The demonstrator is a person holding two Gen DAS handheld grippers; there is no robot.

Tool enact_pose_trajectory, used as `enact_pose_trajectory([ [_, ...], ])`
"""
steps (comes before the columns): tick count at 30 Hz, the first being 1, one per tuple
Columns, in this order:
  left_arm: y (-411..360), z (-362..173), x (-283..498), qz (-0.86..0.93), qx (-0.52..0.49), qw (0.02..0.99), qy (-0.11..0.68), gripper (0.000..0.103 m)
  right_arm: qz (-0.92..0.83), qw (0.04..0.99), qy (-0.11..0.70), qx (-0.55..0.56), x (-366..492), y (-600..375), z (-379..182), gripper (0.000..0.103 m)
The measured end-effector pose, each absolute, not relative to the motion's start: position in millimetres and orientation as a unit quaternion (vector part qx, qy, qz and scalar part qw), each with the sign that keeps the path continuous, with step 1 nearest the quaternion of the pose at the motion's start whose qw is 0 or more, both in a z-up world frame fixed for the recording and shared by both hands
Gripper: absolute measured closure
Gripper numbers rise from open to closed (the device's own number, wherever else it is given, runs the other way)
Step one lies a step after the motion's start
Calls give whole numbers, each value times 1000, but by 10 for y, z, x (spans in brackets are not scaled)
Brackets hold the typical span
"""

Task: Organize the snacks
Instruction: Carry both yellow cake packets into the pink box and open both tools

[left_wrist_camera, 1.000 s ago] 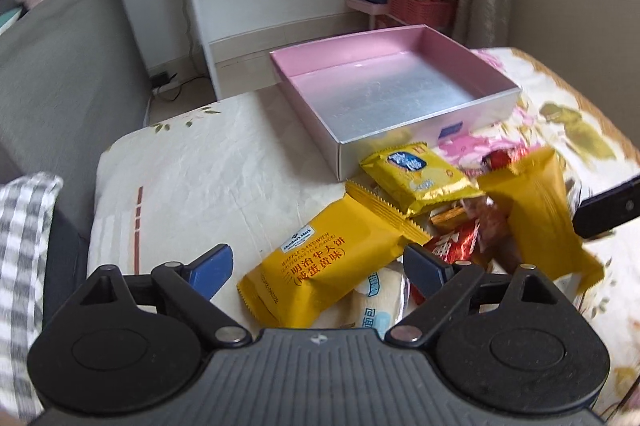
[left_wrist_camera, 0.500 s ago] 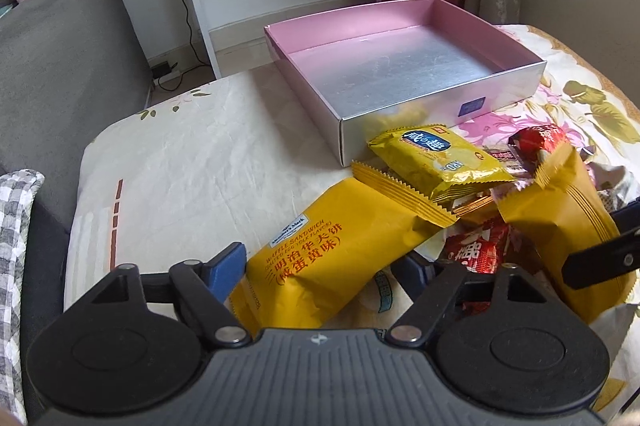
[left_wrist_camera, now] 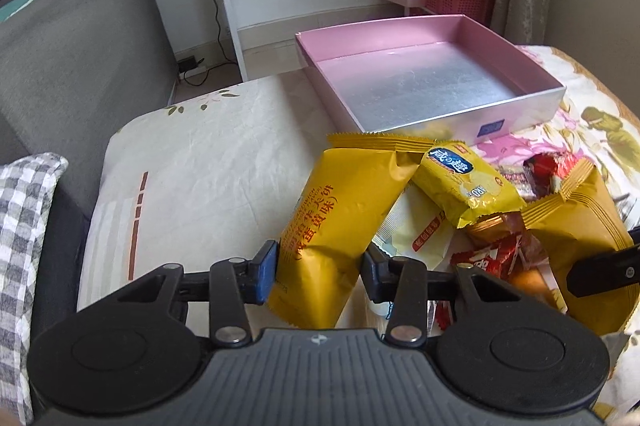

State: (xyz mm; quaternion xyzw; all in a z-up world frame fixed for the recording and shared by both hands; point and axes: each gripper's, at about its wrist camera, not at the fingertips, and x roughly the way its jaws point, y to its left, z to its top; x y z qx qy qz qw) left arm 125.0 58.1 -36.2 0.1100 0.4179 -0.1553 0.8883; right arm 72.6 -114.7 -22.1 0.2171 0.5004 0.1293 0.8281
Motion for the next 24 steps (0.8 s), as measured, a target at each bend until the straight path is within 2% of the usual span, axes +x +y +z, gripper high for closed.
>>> enact_pose_trajectory([
  [13, 749, -170, 1216, -144, 19, 883, 447, 65, 133, 843, 453, 257, 733, -1381, 116, 64],
  [24, 690, 23, 1230, -133, -28, 897, 421, 66, 93, 857, 410, 298, 899, -1750, 250, 64],
])
